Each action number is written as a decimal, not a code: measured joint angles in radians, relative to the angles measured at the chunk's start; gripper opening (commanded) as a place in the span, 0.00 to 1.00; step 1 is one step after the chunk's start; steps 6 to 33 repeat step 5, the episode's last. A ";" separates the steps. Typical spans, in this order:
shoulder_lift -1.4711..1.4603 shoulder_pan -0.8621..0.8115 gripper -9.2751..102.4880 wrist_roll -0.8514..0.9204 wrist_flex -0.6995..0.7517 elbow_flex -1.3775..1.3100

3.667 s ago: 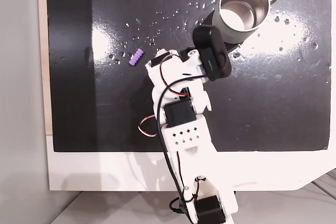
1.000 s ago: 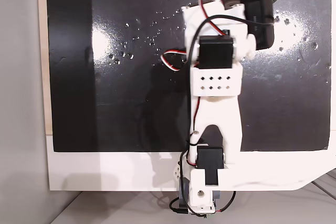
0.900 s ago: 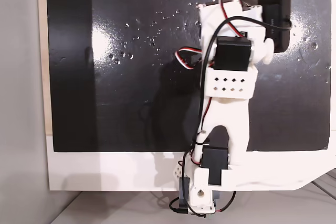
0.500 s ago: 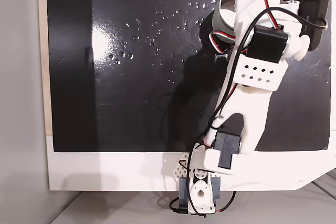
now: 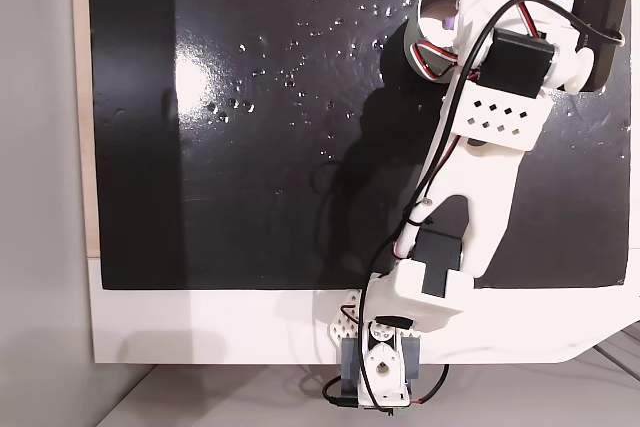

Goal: Grasp a pengrip and put it in the cup.

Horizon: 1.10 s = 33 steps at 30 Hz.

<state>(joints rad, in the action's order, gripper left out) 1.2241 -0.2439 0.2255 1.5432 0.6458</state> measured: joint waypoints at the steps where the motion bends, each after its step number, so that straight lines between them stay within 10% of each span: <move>1: 0.000 0.002 0.26 0.000 0.005 0.000; 33: 0.000 0.006 0.26 -0.012 0.020 -0.002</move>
